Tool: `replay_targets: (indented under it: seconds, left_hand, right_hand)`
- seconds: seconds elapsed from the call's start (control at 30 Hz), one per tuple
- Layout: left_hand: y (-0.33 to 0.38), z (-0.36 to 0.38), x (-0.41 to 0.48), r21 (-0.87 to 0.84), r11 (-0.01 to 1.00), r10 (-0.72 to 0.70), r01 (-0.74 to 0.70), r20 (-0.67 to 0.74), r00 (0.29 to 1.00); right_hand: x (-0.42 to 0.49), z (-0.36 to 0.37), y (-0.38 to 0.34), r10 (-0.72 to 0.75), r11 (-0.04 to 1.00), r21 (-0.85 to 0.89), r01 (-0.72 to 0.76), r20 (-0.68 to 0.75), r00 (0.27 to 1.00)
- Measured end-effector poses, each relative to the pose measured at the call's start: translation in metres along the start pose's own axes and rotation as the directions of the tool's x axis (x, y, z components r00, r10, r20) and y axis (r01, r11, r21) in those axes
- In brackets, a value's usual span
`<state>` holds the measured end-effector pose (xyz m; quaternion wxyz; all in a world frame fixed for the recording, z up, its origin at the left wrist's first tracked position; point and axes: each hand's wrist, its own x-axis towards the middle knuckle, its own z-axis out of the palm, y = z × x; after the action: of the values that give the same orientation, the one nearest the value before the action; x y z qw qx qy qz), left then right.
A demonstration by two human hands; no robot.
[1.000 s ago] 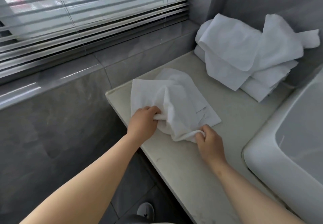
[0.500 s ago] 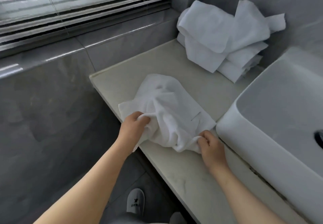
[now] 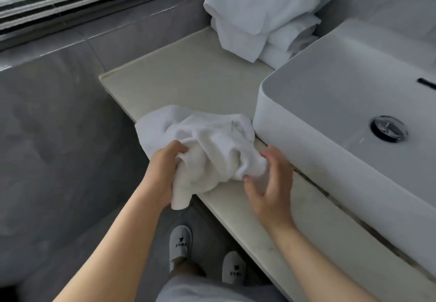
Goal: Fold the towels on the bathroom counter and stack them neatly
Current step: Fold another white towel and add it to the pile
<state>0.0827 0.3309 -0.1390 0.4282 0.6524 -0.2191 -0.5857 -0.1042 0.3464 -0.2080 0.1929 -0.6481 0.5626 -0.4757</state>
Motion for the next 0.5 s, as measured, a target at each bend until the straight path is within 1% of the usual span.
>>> replay_targets:
  seconds: [0.07,0.1,0.17,0.2,0.23,0.3,0.33,0.4,0.43,0.5]
  left_hand:
    - [-0.007,0.011,-0.021,0.001,1.000,-0.012,0.012,0.039,0.999]
    - [-0.010,0.017,-0.030,0.007,1.000,-0.020,0.020,0.071,0.997]
    - [-0.014,0.027,-0.044,0.011,1.000,-0.025,0.024,0.138,0.990]
    - [-0.015,0.031,-0.049,0.015,1.000,-0.023,0.021,0.164,0.986]
    - [-0.016,0.034,-0.052,0.020,1.000,-0.015,0.011,0.187,0.982]
    - [-0.015,0.040,-0.055,0.050,0.999,0.010,-0.022,0.234,0.972]
    - [-0.013,0.044,-0.055,0.070,0.996,0.032,-0.052,0.263,0.964]
    - [-0.012,0.053,-0.054,0.094,0.986,0.101,-0.140,0.330,0.938]
    - [-0.014,0.058,-0.052,0.104,0.977,0.136,-0.185,0.361,0.922]
    - [-0.018,0.068,-0.052,0.112,0.953,0.215,-0.280,0.399,0.891]
  right_hand:
    - [-0.007,-0.006,-0.006,-0.025,0.999,-0.016,0.028,0.156,0.988]
    - [-0.009,-0.008,-0.010,-0.027,1.000,0.011,0.025,0.236,0.971]
    - [-0.010,-0.014,-0.018,-0.004,0.990,0.132,-0.046,0.361,0.933]
    - [-0.009,-0.018,-0.021,0.032,0.979,0.173,-0.108,0.391,0.920]
    - [-0.011,-0.022,-0.022,0.081,0.970,0.181,-0.165,0.398,0.914]
    - [-0.017,-0.032,-0.022,0.166,0.966,0.129,-0.224,0.355,0.920]
    - [-0.019,-0.036,-0.021,0.200,0.963,0.106,-0.247,0.330,0.923]
    - [-0.021,-0.044,-0.020,0.295,0.930,0.131,-0.344,0.293,0.910]
    - [-0.022,-0.047,-0.019,0.367,0.891,0.175,-0.420,0.269,0.890]
    - [-0.024,-0.054,-0.016,0.532,0.757,0.296,-0.582,0.238,0.813]
